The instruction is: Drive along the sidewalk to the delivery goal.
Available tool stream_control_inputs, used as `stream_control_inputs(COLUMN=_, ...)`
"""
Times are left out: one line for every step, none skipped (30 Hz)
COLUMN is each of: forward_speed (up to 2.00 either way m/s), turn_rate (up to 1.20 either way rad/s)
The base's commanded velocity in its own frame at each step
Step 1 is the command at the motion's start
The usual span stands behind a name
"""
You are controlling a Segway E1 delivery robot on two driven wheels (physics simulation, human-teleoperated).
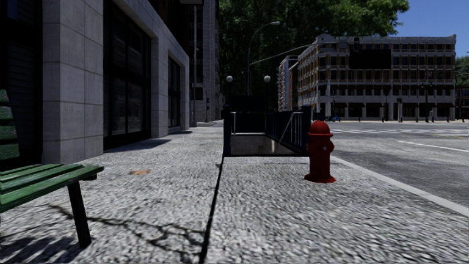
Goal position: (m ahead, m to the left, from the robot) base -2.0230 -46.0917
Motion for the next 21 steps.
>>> stream_control_inputs(forward_speed=1.98, turn_rate=0.45)
stream_control_inputs(forward_speed=1.98, turn_rate=0.45)
stream_control_inputs(forward_speed=1.98, turn_rate=0.45)
stream_control_inputs(forward_speed=1.98, turn_rate=0.45)
stream_control_inputs(forward_speed=1.98, turn_rate=0.45)
stream_control_inputs(forward_speed=1.98, turn_rate=0.45)
stream_control_inputs(forward_speed=1.98, turn_rate=0.45)
stream_control_inputs(forward_speed=1.98, turn_rate=0.45)
stream_control_inputs(forward_speed=1.98, turn_rate=0.45)
stream_control_inputs(forward_speed=1.98, turn_rate=0.45)
stream_control_inputs(forward_speed=1.98, turn_rate=0.45)
stream_control_inputs(forward_speed=1.98, turn_rate=0.45)
stream_control_inputs(forward_speed=1.98, turn_rate=0.45)
stream_control_inputs(forward_speed=1.98, turn_rate=0.45)
stream_control_inputs(forward_speed=1.98, turn_rate=0.45)
stream_control_inputs(forward_speed=1.98, turn_rate=0.45)
stream_control_inputs(forward_speed=1.98, turn_rate=0.45)
stream_control_inputs(forward_speed=1.98, turn_rate=0.45)
stream_control_inputs(forward_speed=1.98, turn_rate=0.45)
stream_control_inputs(forward_speed=1.98, turn_rate=0.45)
stream_control_inputs(forward_speed=1.98, turn_rate=0.45)
